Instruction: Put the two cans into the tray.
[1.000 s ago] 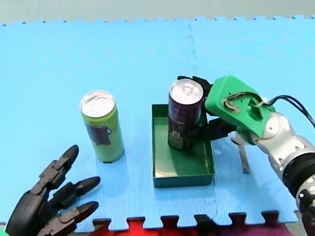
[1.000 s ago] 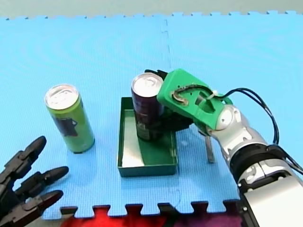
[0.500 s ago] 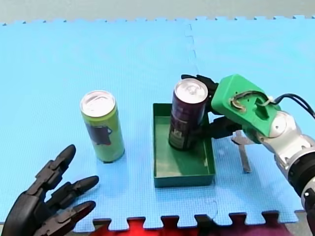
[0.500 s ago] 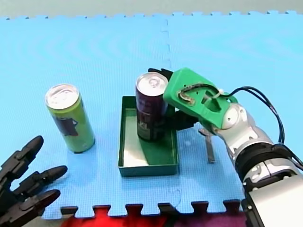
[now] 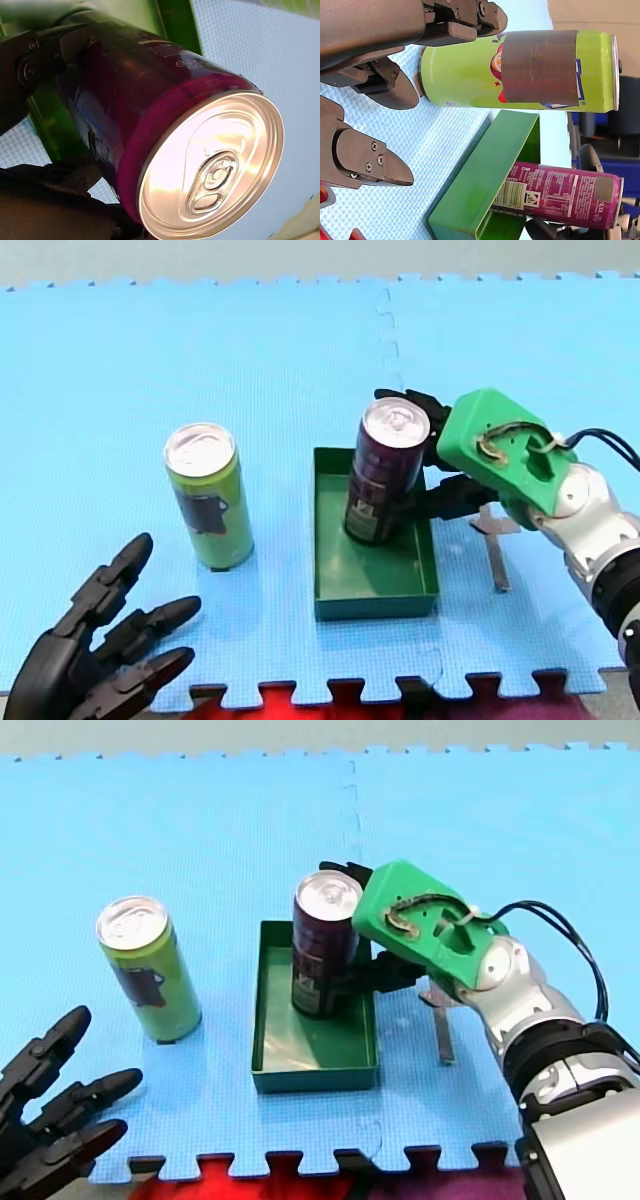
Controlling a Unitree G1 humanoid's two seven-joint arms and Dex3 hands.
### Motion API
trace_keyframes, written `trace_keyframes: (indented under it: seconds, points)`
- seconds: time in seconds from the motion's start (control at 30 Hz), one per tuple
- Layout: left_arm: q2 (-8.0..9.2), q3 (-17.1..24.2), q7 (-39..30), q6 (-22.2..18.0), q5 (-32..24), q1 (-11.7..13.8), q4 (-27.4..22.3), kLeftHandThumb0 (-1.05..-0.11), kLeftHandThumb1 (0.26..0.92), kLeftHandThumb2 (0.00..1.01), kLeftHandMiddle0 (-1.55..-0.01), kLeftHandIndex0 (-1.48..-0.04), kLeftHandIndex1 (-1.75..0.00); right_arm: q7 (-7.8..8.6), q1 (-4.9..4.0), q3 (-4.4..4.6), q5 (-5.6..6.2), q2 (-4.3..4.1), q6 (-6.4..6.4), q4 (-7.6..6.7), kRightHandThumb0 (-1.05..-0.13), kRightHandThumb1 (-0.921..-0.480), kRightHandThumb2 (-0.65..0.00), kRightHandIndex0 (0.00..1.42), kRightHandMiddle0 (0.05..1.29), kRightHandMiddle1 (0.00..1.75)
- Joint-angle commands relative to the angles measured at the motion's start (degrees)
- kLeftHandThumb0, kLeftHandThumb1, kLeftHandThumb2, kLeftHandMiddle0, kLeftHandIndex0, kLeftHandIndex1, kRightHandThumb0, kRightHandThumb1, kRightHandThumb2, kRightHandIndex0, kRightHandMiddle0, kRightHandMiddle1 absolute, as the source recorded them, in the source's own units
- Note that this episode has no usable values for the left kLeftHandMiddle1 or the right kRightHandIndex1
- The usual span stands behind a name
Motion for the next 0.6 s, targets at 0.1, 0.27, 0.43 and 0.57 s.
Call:
trace_keyframes:
  seconds: [0.1, 0.27, 0.43, 0.57]
  points:
    - [0.33, 0.35, 0.08, -0.12, 0.15, -0.33, 0.26, -1.048, 0.921, 0.06, -0.49, -0.21, -0.01, 1.14, -0.29, -0.96, 0.77, -0.86, 2.26, 0.41, -1.047, -0.8, -0.017, 0.34, 0.08, 0.0]
    - [0.35, 0.34, 0.22, 0.11, 0.31, -0.41, 0.14, -1.048, 0.921, 0.05, -0.49, -0.21, -0.01, 1.49, -0.54, -1.05, 0.88, -0.83, 3.08, 0.38, -0.993, -0.818, -0.011, 0.35, 0.08, 0.0]
    - [0.31, 0.26, 0.32, 0.35, 0.35, -0.34, -0.2, -1.048, 0.921, 0.05, -0.5, -0.22, -0.01, 1.28, -0.57, -1.18, 0.98, -0.69, 3.12, 0.34, -0.956, -0.828, -0.007, 0.36, 0.09, 0.0]
    - [0.37, 0.19, 0.44, 0.56, 0.45, -0.21, -0.55, -1.048, 0.921, 0.05, -0.5, -0.22, -0.01, 0.71, -0.54, -1.05, 0.78, -0.52, 2.73, 0.29, -0.943, -0.838, -0.008, 0.37, 0.09, 0.0]
